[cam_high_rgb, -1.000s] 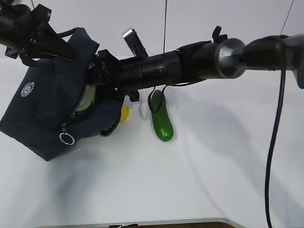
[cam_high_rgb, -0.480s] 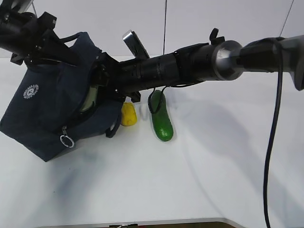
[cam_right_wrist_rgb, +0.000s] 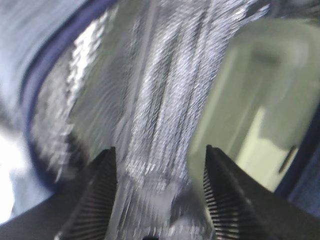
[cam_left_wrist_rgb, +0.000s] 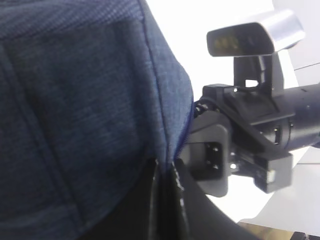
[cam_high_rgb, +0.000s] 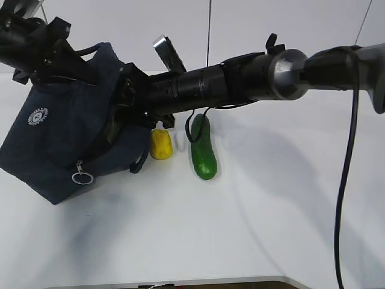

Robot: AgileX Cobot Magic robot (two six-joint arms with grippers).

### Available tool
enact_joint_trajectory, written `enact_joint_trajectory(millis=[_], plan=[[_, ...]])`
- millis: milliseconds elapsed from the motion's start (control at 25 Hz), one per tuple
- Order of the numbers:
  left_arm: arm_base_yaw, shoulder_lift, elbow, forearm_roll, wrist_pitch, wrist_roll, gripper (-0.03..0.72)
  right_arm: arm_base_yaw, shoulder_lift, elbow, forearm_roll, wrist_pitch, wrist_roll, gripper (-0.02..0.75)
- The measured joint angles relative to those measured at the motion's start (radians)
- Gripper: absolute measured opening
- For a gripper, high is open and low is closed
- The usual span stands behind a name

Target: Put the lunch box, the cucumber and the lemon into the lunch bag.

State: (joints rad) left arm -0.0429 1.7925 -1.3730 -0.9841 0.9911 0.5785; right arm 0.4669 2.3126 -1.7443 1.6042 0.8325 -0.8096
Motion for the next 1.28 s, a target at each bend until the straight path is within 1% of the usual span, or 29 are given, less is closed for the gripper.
enact_joint_trajectory(millis=[400,720,1000,1160,1280], plan=[[0.037,0.0,0.0,-0.007,0.042,0.0,-0.014,-0.021,0.0,-0.001,-0.029,0.125,-0.053,0.446],[0.063,0.0,0.0,-0.011,0.082,0.0,-0.014,-0.026,-0.056,-0.001,-0.174,0.146,-0.055,0.445],[0.106,0.0,0.0,-0.011,0.12,0.0,-0.014,-0.026,-0.13,-0.005,-0.371,0.146,0.026,0.445],[0.115,0.0,0.0,-0.011,0.124,0.0,-0.014,-0.026,-0.159,-0.015,-0.525,0.149,0.114,0.445],[0.115,0.0,0.0,-0.011,0.126,0.0,-0.014,-0.026,-0.183,-0.034,-0.662,0.151,0.212,0.445]])
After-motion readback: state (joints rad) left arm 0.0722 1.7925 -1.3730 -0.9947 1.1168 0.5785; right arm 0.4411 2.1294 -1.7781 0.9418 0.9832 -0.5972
